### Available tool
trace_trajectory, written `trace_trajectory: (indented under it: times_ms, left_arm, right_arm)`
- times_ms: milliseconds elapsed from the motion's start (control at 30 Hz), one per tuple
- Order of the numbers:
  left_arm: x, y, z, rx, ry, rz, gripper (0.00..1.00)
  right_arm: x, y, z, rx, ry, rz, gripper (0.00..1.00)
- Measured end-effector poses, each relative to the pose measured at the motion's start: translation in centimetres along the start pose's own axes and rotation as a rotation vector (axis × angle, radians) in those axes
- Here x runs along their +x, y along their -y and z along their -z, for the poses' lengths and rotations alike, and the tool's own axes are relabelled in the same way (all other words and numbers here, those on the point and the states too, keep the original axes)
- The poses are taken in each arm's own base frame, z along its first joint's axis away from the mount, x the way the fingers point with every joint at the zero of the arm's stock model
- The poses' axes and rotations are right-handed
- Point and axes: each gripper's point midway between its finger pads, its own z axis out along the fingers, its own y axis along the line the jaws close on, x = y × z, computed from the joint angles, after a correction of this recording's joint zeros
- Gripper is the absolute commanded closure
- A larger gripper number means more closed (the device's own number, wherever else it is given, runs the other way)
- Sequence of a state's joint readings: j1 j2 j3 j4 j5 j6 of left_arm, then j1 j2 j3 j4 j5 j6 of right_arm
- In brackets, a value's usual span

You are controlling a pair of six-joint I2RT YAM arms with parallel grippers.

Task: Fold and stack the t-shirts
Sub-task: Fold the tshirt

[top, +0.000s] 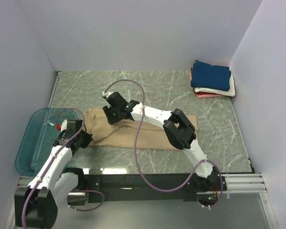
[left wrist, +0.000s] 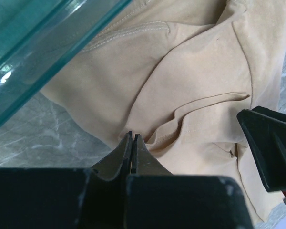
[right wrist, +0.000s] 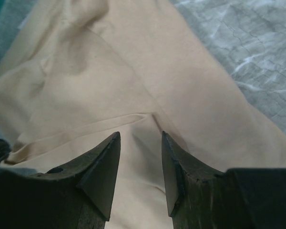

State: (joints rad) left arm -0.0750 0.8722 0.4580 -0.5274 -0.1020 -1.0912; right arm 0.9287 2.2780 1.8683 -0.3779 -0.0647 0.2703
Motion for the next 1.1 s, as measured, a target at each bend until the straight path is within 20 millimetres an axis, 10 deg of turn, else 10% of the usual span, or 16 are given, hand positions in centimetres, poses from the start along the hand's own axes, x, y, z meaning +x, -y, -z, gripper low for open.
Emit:
trace_trajectory:
  times_ms: [667,1100]
  left_arm:
    - [0.3,-0.4,-0.2,-0.01,-0.006,0.001,1.0]
    - [0.2,-0.4,-0.2,-0.008,-0.004,0.001,1.0]
  right_arm:
    - [0.4,0.3,-0.8,0.02,-0.009,0.001,0.65]
    - [1.6,0.5,-1.0,0.022,-0.021,-0.024,1.0]
